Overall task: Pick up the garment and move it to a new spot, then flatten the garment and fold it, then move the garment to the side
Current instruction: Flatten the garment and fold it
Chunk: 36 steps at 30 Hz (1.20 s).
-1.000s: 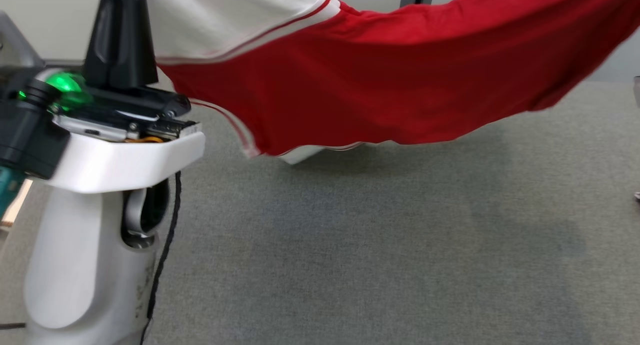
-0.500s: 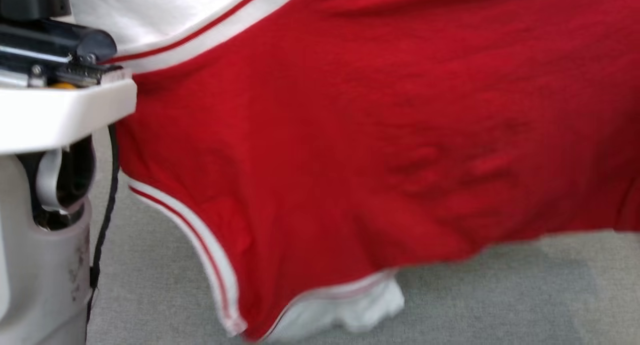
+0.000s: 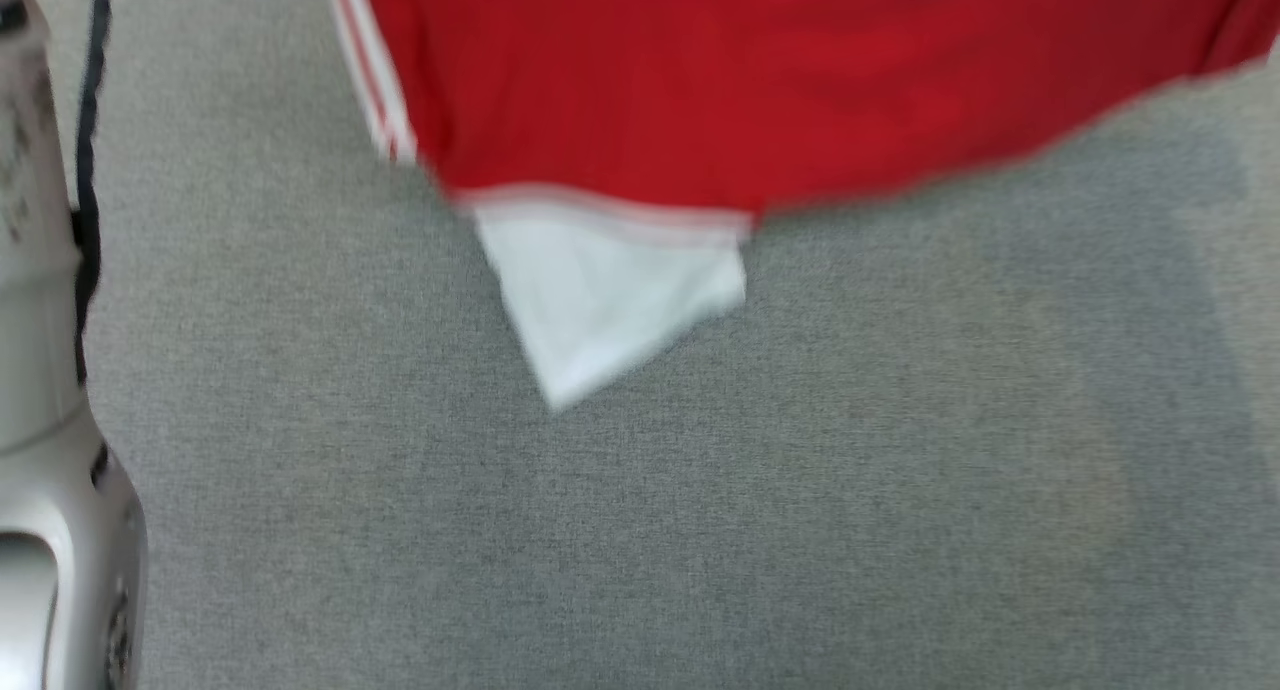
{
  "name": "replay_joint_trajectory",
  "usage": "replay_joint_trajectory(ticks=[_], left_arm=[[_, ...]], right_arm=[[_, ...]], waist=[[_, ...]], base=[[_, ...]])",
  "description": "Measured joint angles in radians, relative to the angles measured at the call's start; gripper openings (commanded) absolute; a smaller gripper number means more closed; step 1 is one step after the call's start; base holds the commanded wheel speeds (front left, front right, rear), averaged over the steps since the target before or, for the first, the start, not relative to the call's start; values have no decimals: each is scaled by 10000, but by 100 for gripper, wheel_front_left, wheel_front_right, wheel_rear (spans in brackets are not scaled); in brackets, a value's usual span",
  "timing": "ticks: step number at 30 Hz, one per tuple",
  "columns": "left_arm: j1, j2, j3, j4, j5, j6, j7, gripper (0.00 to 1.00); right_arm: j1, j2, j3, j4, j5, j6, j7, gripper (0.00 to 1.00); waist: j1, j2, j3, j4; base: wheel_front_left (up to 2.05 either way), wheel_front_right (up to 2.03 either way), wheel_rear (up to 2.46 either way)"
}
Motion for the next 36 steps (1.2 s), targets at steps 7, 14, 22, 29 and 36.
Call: replay_joint_trajectory(ticks=[7, 14, 22, 29, 36], left_arm=[[-2785, -205, 224, 2397, -36, -50, -1609, 0], [-2837, -537, -307, 3638, -84, -579, -2226, 0], [-358, -485, -1590, 4516, 357, -936, -2569, 0], [2021, 370, -2245, 4445, 658, -1020, -2606, 0], [4099, 1804, -4360, 3871, 127, -1032, -2612, 0]], right_arm=[[-2869, 617, 573, 2539, -242, 0, -1971, 0], [-2757, 1037, 671, 4119, 56, 0, -2987, 0], [-89, 1202, 1490, 5095, 1039, -2, -3141, 0], [2040, 1009, 2481, 5216, 1839, -2, -3158, 0], [3390, 619, 3804, 5287, 2663, 0, -3016, 0]], waist=[[0, 0, 1253, 304], [0, 0, 1796, 578], [1, 0, 1572, 913], [1, 0, 769, 954], [0, 0, -216, 818]], base=[[0, 0, 0], [0, 0, 0], [0, 0, 0], [0, 0, 0], [0, 0, 0]])
